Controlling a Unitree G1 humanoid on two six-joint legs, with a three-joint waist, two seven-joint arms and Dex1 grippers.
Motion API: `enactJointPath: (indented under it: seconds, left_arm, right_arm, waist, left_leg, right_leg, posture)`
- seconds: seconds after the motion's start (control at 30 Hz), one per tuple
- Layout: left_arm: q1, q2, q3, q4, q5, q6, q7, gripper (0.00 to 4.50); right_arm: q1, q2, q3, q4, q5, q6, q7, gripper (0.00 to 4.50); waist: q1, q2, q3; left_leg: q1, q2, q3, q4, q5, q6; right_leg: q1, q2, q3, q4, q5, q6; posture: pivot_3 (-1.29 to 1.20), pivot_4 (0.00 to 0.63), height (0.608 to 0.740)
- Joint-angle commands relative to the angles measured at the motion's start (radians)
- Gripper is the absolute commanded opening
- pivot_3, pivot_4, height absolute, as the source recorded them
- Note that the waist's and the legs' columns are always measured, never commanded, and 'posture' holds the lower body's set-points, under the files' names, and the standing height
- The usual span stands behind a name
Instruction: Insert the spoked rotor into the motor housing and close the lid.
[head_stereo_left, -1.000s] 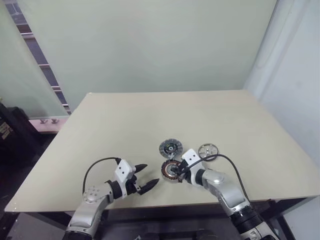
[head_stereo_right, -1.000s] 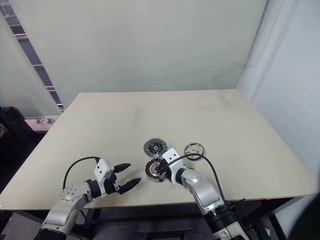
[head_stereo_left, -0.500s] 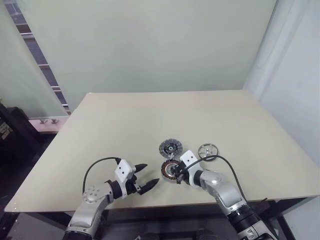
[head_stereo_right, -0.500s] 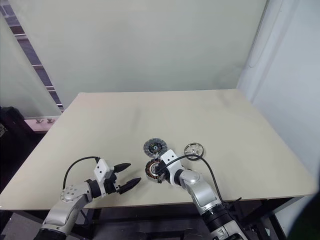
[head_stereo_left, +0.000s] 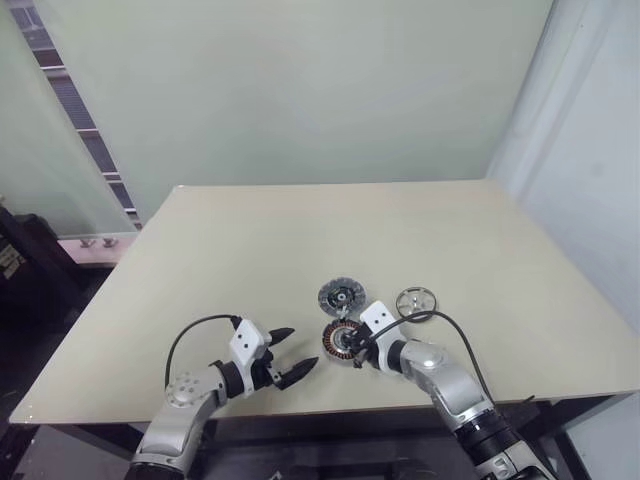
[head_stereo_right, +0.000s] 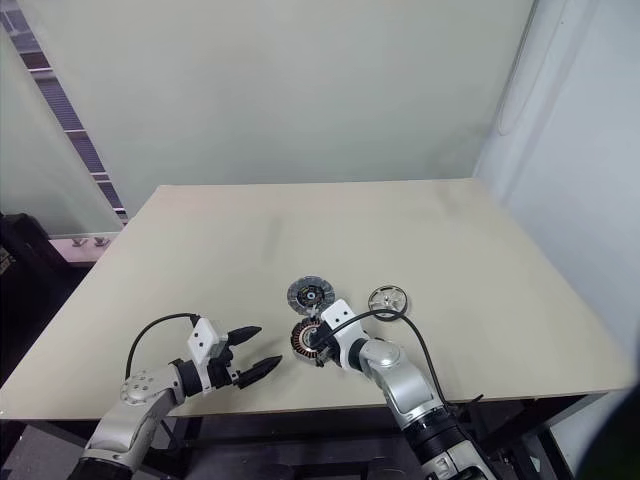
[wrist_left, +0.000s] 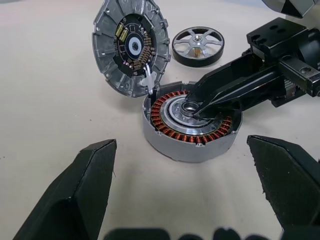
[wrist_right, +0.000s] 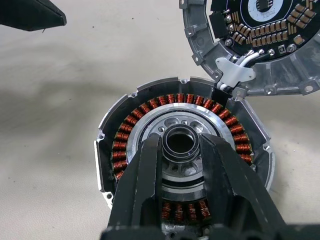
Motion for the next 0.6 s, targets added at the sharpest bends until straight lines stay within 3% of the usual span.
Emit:
enactJointPath:
  seconds: [0.03,0.6]
  left_arm:
    - [-0.019,0.002,0.011,-0.012,0.003,-0.023,0.000,4.50]
    - [-0.014,0.000,0.011,-0.019,0.003,-0.029,0.008,4.50]
  right_arm:
    - [-0.013,-0.004,0.002,-0.018,-0.004,0.003,0.011,0.79]
    - [-0.012,0.004,0.006,-0.003,-0.013,-0.011,0.008,0.79]
  waist:
    - [0.000,0.000,0.000]
    - [0.000,0.000,0.000]
  left_leg:
    - [0.000,0.000,0.000,0.000,0.000,0.000]
    - [0.000,0.000,0.000,0.000,0.000,0.000]
  right_leg:
    - [0.000,0.000,0.000,0.000,0.000,0.000]
    - [0.000,0.000,0.000,0.000,0.000,0.000]
  posture:
    - [0.00,0.000,0.740]
    - [0.00,0.000,0.740]
